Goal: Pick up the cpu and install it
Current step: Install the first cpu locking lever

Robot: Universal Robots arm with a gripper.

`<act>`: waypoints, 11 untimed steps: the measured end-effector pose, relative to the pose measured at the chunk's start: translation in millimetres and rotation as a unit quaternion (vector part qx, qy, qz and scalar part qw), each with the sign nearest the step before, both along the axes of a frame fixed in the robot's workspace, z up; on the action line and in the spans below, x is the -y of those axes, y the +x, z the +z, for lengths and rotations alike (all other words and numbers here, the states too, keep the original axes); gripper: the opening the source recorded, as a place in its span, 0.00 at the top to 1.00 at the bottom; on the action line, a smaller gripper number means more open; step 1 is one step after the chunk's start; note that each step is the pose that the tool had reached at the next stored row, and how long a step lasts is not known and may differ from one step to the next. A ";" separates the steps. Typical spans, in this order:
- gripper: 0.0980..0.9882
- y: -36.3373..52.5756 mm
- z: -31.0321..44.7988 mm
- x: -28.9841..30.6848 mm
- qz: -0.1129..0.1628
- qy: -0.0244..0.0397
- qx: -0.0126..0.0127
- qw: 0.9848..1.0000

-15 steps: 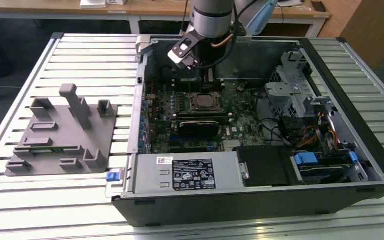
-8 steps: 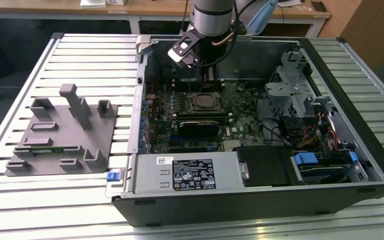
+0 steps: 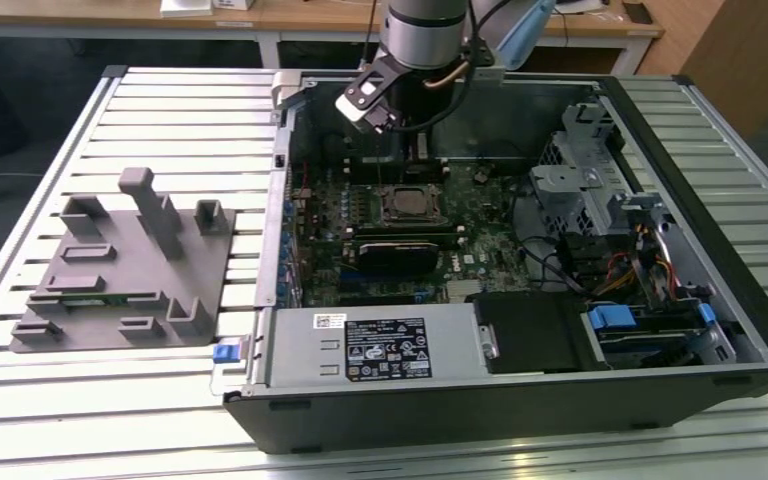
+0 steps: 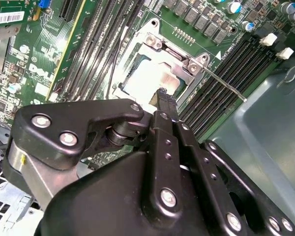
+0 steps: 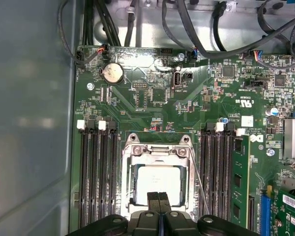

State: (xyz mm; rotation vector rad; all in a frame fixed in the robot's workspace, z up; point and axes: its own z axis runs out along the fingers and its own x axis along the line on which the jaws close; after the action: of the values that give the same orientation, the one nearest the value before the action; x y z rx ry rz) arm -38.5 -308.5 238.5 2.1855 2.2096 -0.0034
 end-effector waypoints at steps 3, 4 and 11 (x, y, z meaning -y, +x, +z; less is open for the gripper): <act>0.97 0.0 1.0 0.0 0.000 0.000 0.000 1.000; 0.97 0.0 1.3 0.0 0.000 0.000 0.000 1.000; 0.97 0.0 3.8 0.0 0.000 0.000 0.000 1.000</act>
State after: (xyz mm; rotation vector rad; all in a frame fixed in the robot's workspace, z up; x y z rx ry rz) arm -38.5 -308.5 242.2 2.1856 2.2095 -0.0033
